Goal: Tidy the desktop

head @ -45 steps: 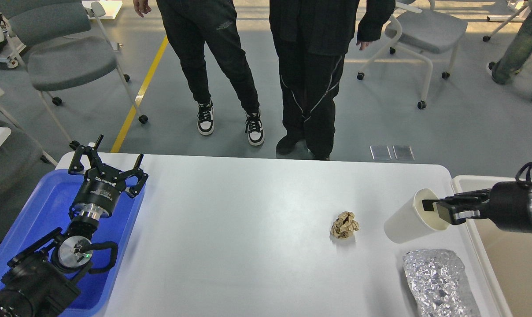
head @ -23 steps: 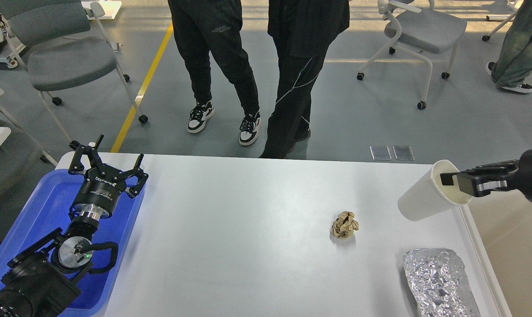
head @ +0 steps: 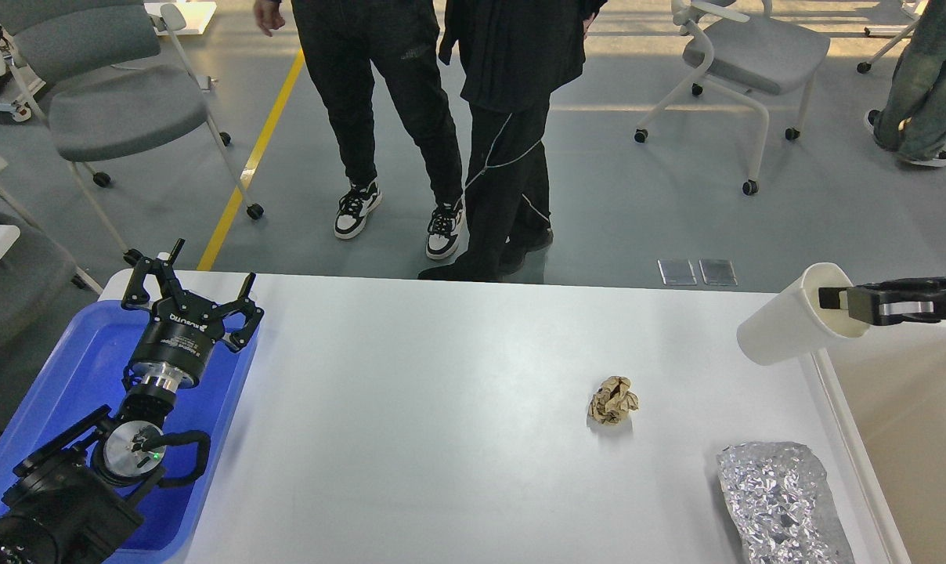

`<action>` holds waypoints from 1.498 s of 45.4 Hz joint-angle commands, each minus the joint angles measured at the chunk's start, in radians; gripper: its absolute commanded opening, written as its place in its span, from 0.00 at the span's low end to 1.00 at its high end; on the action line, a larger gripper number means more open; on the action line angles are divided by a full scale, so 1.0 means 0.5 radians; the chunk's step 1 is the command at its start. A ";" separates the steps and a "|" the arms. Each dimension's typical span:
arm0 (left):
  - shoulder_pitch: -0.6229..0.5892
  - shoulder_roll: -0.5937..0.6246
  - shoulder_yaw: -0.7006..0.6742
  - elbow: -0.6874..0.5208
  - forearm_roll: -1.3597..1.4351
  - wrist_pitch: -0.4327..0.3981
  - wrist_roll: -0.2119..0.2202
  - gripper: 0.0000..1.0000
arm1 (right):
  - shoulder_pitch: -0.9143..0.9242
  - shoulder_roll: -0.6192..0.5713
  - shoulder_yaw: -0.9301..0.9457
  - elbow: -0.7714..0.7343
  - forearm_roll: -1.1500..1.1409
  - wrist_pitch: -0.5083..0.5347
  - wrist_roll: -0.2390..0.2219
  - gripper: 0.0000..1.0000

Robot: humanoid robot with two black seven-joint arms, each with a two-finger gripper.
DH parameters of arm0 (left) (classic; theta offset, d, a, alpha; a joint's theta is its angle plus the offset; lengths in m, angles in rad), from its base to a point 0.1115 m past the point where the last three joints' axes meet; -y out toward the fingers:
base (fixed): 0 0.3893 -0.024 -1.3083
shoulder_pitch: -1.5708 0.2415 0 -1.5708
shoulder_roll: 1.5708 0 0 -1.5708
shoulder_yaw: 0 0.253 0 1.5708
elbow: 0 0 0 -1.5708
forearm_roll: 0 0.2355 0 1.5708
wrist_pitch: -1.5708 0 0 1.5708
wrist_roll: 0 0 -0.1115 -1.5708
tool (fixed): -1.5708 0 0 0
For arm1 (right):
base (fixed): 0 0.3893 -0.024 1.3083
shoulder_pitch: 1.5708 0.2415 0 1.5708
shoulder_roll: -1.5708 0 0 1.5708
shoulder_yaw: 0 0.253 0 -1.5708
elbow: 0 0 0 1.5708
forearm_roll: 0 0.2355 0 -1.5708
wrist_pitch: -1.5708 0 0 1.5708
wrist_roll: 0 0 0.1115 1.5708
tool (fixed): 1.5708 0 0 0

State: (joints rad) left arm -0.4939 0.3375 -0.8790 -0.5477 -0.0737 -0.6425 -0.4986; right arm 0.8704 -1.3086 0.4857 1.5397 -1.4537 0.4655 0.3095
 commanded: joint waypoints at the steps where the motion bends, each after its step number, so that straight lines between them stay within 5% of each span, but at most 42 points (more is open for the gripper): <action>1: 0.000 0.000 0.000 0.000 0.000 0.000 0.000 1.00 | -0.106 -0.003 -0.085 -0.226 0.149 -0.228 0.004 0.00; 25: 0.000 0.000 -0.003 0.000 -0.003 0.003 0.000 1.00 | -0.308 0.150 -0.152 -0.950 1.014 -0.376 0.047 0.00; 45: 0.000 0.000 0.000 0.000 0.000 0.000 0.000 1.00 | -0.501 0.546 -0.158 -1.665 1.695 -0.367 0.050 0.00; 68: 0.000 0.000 0.000 0.000 -0.003 0.003 0.000 1.00 | -0.609 1.206 -0.155 -2.668 1.963 -0.342 0.037 0.00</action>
State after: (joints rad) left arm -0.4939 0.3374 -0.8794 -0.5477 -0.0742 -0.6424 -0.4985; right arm 0.5863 -0.8623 0.4068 0.4511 -0.5234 0.2916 0.3315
